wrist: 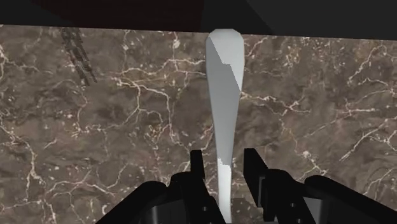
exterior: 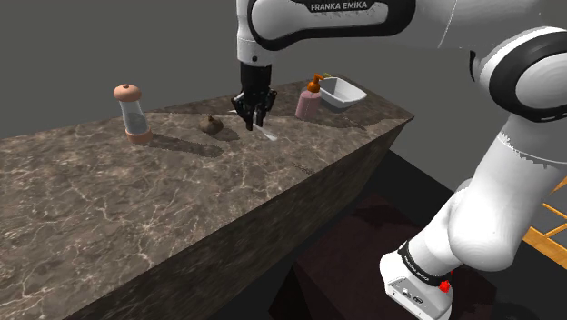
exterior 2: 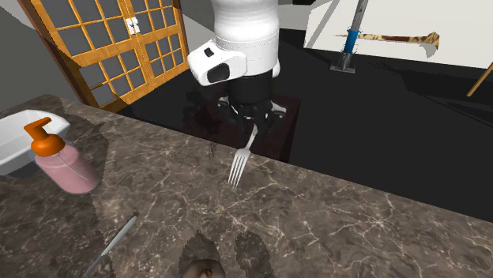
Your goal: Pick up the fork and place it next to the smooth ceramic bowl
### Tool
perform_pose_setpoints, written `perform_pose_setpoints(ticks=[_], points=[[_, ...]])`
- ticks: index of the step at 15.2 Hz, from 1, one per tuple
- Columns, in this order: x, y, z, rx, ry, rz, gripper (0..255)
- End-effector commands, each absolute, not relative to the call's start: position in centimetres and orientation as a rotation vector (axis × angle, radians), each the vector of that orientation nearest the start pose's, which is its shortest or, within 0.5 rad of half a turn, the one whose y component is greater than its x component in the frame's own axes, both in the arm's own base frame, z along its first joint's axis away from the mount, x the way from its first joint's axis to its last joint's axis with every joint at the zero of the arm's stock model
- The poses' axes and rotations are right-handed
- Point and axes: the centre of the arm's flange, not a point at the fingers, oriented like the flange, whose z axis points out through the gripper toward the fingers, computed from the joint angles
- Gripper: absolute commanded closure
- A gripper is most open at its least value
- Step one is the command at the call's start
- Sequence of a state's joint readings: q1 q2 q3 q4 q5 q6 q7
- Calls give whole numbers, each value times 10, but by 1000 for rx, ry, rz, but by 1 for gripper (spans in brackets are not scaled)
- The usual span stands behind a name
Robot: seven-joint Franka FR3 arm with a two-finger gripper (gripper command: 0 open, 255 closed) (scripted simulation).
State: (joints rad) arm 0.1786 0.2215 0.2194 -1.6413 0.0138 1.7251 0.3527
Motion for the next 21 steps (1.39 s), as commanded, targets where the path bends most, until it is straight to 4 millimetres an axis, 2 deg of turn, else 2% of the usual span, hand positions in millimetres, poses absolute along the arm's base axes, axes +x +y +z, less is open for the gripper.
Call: perform_pose_setpoints(ticks=[1,21], points=[[569,216,483,-3124,-63,228,255],[555,-47,483,-3124,-63,228,255]])
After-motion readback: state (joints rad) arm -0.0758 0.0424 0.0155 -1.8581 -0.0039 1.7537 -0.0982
